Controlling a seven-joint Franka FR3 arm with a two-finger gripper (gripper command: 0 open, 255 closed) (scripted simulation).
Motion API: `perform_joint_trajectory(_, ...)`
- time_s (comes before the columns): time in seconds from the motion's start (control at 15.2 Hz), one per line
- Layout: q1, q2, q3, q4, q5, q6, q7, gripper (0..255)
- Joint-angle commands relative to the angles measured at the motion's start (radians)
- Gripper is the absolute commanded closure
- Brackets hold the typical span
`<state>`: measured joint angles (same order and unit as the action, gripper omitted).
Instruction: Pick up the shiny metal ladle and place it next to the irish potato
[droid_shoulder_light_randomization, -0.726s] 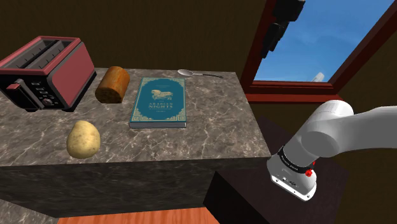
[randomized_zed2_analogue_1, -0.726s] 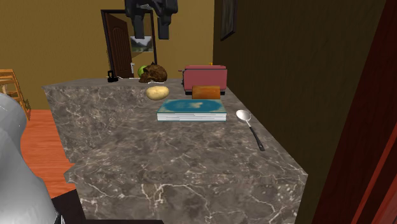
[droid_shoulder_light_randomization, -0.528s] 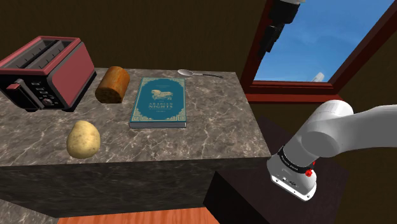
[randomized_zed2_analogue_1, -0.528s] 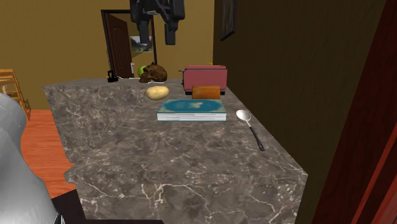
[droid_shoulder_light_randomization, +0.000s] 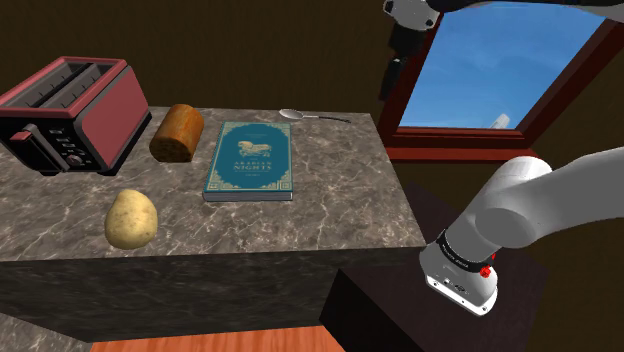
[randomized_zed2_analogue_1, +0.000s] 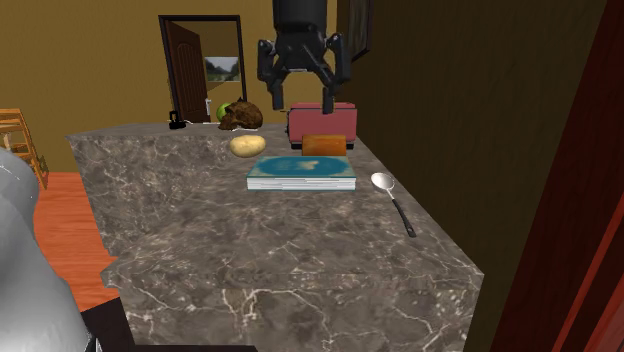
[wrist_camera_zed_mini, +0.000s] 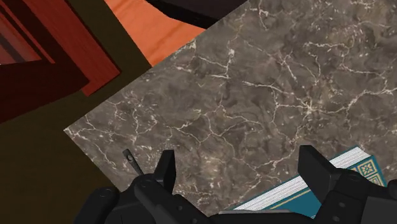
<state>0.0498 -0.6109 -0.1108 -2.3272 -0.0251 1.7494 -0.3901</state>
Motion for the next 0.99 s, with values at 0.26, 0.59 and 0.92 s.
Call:
perform_joint_trajectory(0.26, 0.029, 0.193, -0.043, 0.021, -0.027, 0.189, -0.144, 0)
perform_joint_trajectory(0.59, 0.050, 0.370, -0.070, 0.084, -0.030, 0.318, -0.261, 0)
perform_joint_trajectory(0.92, 0.064, 0.555, -0.082, 0.179, -0.015, 0.422, -0.377, 0)
